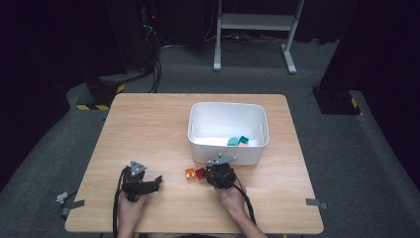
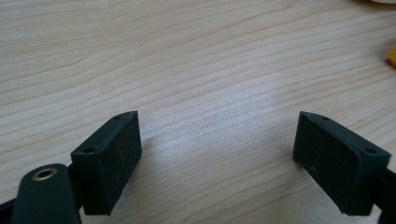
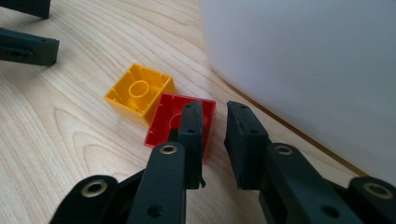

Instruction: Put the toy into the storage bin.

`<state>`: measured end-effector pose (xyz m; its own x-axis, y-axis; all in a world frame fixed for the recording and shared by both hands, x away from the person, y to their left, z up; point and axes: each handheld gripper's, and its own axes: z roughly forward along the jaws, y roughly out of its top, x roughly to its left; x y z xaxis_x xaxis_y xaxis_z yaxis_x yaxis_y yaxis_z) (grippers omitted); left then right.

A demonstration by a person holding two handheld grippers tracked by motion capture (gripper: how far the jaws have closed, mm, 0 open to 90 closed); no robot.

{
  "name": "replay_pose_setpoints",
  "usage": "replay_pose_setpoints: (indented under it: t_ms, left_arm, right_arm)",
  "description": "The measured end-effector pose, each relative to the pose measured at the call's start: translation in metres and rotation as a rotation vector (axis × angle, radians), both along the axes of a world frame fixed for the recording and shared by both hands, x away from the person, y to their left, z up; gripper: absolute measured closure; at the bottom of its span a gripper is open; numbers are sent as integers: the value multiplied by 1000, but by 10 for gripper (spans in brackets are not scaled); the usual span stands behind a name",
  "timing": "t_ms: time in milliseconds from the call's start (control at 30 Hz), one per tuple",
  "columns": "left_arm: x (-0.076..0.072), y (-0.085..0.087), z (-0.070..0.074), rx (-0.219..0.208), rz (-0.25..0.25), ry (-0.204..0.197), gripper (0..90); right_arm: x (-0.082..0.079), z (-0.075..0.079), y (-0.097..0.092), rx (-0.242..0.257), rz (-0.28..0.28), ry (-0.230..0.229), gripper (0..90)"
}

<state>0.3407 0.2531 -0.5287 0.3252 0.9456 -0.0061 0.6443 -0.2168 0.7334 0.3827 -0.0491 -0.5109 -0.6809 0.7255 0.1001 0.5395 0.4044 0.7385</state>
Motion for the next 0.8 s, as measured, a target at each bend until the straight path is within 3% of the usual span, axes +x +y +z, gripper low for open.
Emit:
replay_pose_setpoints:
  t_ms: [433, 800]
  left_arm:
    - [0, 0, 0, -1, 1, 1, 154]
    - [0, 0, 0, 0, 0, 0, 154]
  right_arm:
    - [-2, -1, -5, -17, 12, -9, 873]
    - [-3, 2, -8, -13, 18, -16, 878]
